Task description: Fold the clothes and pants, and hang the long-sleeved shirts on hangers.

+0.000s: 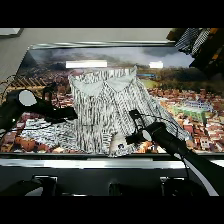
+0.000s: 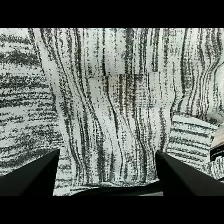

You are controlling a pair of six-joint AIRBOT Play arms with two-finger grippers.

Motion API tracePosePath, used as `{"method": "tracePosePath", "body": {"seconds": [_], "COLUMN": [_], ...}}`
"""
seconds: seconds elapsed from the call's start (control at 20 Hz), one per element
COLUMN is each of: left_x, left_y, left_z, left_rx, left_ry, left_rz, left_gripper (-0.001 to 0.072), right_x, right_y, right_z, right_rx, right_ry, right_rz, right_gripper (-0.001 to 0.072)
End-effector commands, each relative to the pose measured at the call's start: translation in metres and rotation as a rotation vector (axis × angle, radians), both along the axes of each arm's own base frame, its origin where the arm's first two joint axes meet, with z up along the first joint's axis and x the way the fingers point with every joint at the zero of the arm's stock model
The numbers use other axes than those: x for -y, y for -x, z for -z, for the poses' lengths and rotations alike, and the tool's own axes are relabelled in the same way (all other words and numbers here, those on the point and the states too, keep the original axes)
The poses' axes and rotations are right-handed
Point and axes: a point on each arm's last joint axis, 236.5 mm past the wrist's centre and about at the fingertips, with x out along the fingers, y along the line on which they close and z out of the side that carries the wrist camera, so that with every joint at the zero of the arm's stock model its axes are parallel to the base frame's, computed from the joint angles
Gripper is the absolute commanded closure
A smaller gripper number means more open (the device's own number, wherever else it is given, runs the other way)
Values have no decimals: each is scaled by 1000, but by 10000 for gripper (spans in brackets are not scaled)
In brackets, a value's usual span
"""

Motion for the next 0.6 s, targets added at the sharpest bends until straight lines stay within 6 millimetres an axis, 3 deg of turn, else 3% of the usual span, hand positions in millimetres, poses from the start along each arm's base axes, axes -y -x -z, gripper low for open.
{"method": "tracePosePath", "body": {"seconds": [0.0, 0.15, 0.25, 0.4, 0.55], "left_x": [13, 58, 99, 151, 174], "left_y": [9, 20, 30, 58, 84], "left_z": [0, 0, 3, 25, 60], "left_rx": [-10, 22, 54, 26, -55], "left_ry": [-1, 20, 44, 51, 12], "left_rz": [46, 113, 169, 244, 276], "left_gripper": [30, 30, 30, 31, 31], "right_x": [16, 18, 18, 23, 21], "right_y": [-11, -17, -14, -5, 5], "right_z": [-22, -62, -77, -82, -81], "right_rx": [41, 87, 86, 56, 13], "right_ry": [60, 27, 6, 9, 0], "right_rz": [55, 133, 184, 223, 239], "right_gripper": [688, 689, 689, 688, 688]}}
